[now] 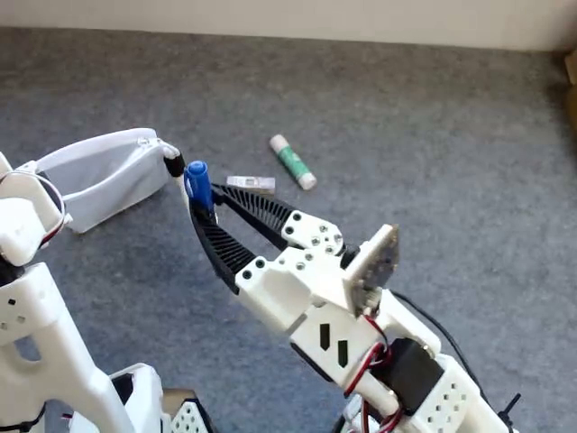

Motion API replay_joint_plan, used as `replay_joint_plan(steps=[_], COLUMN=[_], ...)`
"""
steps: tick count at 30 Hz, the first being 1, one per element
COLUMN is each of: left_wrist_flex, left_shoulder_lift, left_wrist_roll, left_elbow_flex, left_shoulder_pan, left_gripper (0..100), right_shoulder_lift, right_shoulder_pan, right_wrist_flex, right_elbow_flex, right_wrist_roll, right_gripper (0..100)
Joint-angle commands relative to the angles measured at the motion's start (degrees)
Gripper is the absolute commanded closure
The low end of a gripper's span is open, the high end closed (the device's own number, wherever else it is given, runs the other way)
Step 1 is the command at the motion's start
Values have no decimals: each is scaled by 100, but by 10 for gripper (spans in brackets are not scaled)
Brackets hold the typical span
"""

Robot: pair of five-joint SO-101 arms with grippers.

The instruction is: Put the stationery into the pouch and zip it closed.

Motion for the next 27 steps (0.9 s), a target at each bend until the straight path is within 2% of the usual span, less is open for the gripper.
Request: replay_joint_plan(steps=[1, 15, 21, 27], left_wrist_flex=[18, 0, 0, 0], left_shoulder_lift=[66, 66, 66, 66], left_wrist_roll=[53, 70, 70, 70], left_elbow_flex=[189, 207, 207, 207], left_shoulder_pan=[-66, -66, -66, -66], left_gripper=[993, 993, 993, 993], right_shoulder_lift=[-75, 1314, 1631, 2018], right_shoulder_pan=[31, -303, -708, -743], right_wrist_flex=[-154, -2431, -3275, -3969], right_elbow_flex=[-549, -646, -646, -848], right_wrist_roll=[35, 26, 26, 35], right_gripper=[995, 995, 995, 995])
